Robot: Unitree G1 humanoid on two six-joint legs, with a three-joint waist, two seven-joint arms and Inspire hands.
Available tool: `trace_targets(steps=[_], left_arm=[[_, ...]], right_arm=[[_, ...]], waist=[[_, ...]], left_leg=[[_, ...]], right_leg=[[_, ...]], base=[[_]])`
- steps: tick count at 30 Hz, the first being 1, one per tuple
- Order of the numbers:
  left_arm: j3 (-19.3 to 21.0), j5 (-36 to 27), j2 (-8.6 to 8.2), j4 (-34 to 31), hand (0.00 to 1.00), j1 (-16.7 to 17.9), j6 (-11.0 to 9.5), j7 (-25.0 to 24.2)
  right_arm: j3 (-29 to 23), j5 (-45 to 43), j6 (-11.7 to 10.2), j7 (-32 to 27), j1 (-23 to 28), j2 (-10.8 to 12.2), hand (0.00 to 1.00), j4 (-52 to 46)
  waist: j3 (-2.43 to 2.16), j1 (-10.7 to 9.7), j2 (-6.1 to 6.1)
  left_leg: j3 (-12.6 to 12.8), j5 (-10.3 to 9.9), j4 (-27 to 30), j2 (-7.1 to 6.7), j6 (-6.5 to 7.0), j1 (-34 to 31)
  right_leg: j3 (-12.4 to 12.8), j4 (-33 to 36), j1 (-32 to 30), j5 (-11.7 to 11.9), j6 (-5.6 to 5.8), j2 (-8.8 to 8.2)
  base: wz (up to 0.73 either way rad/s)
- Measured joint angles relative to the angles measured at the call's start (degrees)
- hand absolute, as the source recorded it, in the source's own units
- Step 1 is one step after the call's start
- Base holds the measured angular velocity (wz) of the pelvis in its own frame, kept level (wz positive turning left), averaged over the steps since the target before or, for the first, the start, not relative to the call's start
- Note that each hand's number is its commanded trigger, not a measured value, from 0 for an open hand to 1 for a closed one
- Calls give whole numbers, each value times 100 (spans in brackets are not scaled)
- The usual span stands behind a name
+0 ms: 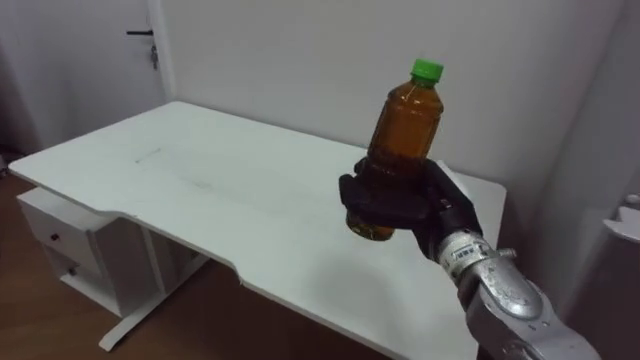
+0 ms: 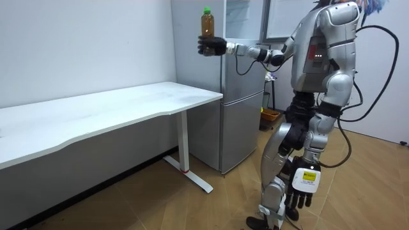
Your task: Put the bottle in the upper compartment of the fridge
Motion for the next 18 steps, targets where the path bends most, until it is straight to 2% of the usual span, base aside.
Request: trace_targets(steps=[5,8,10,13,15,18], left_arm=[[100,87,86,38,0,-7,58,-15],[213,131,103,57,0,-68,60,-6],[346,126,111,65,0,-101,60,-6],[446,93,92,57,0,-162,59,-7],[485,119,86,53,0,-166,61,-6],[649,150,80,53,0,-158,69,19]], right_arm=[[2,6,23,114,116,7,100,-631],[4,3,72,301,199,11,100,-981],[-2,5,72,365,258,-16,100,-1167],[-5,5,139,381,359,-66,100,-1470],[-20,-20,197,382,379,-173,100,-1645],[-83,-107,263,419,521,-347,100,-2006]], waist=[[-12,-82,-34],[-3,-200,-58],[-26,-211,-92],[-26,-236,-121],[-15,-296,-106],[-24,-366,-155]], left_leg=[[171,-36,-55,44,-9,236],[176,-56,-99,52,-17,371],[208,-70,-100,79,-33,384],[263,-86,-111,88,-45,463],[268,-131,-131,89,-50,528],[349,-178,-146,99,-60,600]], right_leg=[[151,-33,149,11,-1,2],[177,-149,291,47,5,56],[262,-221,308,89,-9,108],[281,-263,374,98,-10,121],[289,-302,441,101,-1,129],[330,-314,470,95,8,133]], base=[[-18],[-8],[-14],[-8],[-5],[-11]])
